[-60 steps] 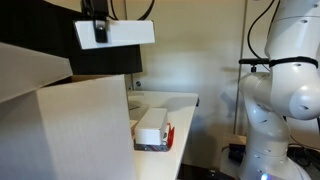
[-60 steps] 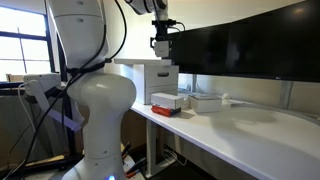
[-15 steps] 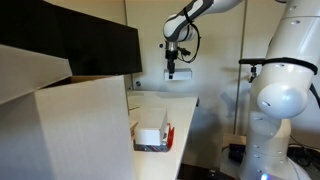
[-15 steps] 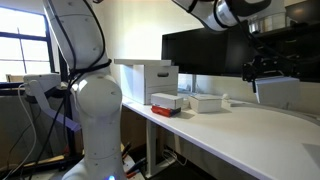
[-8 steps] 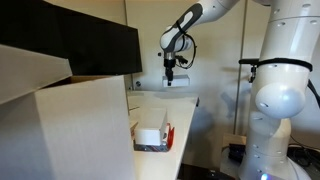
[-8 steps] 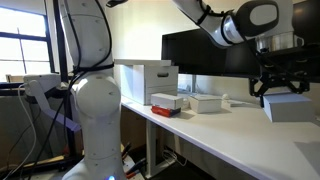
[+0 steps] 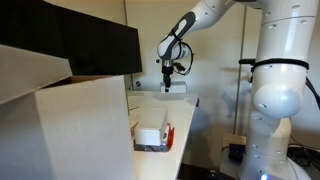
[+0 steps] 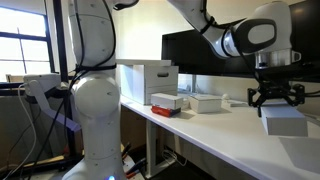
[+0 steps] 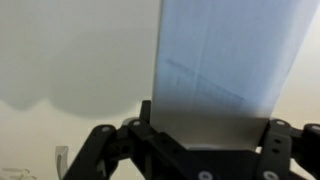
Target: Remove the white box from the top of the storage box.
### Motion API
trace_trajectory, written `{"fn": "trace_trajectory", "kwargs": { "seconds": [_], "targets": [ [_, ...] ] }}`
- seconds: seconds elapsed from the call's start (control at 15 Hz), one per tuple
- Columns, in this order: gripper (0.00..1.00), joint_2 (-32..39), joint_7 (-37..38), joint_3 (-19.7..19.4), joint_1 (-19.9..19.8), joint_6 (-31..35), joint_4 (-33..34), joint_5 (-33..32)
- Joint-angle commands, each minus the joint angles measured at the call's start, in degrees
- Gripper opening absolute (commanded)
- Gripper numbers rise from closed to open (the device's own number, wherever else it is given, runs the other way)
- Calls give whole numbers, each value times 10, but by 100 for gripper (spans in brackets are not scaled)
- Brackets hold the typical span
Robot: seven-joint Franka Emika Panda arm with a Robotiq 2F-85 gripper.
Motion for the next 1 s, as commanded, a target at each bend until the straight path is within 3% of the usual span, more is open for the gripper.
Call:
{"fn": "trace_trajectory", "kwargs": {
  "seconds": [0.0,0.4,0.47,0.93],
  "targets": [
    [60,13,-32,17,-26,32,-18,27],
    [60,48,-49,28,-44,29,-21,48],
    [96,53,-50,31,-47,26,-19,51],
    [100,67,-50,51,-59,17,-11,50]
  ]
}}
